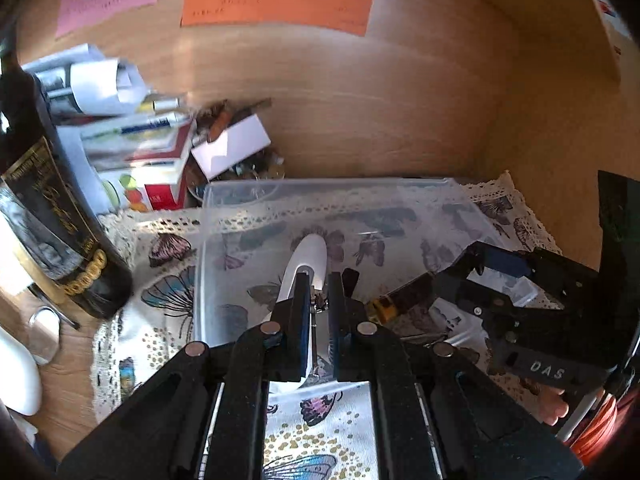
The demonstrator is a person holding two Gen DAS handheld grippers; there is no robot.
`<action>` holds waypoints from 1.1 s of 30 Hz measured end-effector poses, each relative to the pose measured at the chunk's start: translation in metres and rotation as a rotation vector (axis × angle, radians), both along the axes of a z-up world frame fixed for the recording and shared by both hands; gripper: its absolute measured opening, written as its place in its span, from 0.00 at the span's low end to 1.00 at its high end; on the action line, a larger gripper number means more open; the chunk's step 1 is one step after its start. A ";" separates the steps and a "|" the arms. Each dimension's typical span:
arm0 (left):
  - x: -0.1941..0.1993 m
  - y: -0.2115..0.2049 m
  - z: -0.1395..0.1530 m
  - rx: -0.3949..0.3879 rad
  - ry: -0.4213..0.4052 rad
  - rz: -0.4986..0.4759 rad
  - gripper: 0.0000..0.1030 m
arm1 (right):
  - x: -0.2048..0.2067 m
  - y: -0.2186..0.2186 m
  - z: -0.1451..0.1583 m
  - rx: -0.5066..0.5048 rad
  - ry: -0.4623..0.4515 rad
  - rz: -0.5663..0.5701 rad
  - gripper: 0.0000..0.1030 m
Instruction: Organize rigid objects
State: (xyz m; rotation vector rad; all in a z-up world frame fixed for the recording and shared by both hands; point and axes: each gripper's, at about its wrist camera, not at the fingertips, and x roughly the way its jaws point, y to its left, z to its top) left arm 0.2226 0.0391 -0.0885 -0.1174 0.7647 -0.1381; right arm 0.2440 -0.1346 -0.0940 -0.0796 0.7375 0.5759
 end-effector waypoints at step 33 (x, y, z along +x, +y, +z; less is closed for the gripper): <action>-0.138 -0.005 0.077 0.079 -0.386 0.086 0.86 | -0.118 -0.050 0.078 0.143 -0.327 -0.075 0.99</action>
